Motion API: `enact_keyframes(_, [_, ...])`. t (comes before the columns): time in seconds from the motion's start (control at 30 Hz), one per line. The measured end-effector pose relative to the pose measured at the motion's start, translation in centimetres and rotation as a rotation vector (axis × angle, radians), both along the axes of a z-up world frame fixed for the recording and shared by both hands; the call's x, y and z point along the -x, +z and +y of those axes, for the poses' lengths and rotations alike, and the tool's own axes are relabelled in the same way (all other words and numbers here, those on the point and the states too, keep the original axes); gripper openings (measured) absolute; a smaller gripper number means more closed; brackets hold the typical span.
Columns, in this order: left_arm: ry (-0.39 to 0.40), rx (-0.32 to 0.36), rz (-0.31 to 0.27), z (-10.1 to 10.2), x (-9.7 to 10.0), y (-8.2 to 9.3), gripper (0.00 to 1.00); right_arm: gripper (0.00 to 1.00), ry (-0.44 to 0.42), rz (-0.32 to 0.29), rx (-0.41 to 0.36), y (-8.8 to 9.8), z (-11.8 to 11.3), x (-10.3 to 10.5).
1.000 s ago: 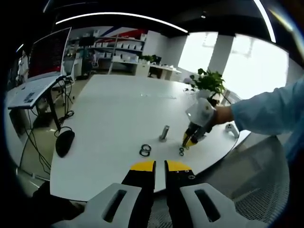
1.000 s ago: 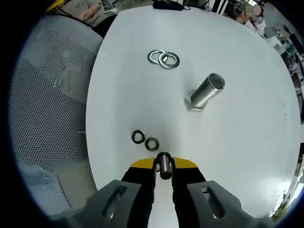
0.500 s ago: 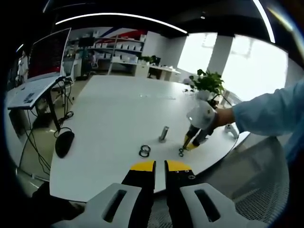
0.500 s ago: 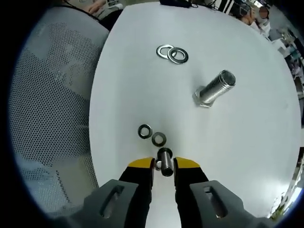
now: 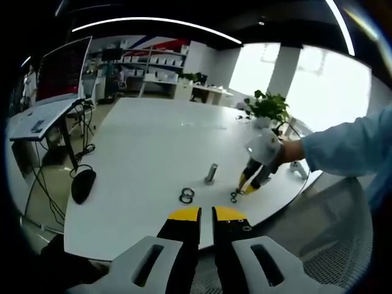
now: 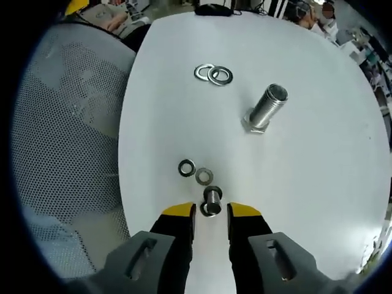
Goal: Place the washer onto the threaded stud by aligning its center hole with the stud, sliding it down to the base, and recovering from edge contact or off-axis alignment until the washer reaches the visible bottom stop.
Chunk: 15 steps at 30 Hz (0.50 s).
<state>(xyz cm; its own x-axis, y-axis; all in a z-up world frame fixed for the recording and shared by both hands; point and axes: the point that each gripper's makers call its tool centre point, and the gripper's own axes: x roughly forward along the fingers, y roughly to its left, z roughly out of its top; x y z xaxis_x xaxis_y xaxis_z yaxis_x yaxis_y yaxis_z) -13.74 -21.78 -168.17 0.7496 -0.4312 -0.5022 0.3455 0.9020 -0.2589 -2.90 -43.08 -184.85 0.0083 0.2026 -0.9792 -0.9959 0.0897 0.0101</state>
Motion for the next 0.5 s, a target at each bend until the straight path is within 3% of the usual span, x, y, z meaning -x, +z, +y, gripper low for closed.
enact_keyframes(0.4, [0.007,-0.003,0.004,0.12,-0.03,-0.06,0.05,0.19,-0.015,0.001,-0.002,-0.6,-0.3,0.21])
enact_keyframes(0.5, [0.008,-0.002,0.003,0.13,-0.02,-0.04,0.05,0.19,0.015,-0.021,0.004,-0.67,-0.34,0.25])
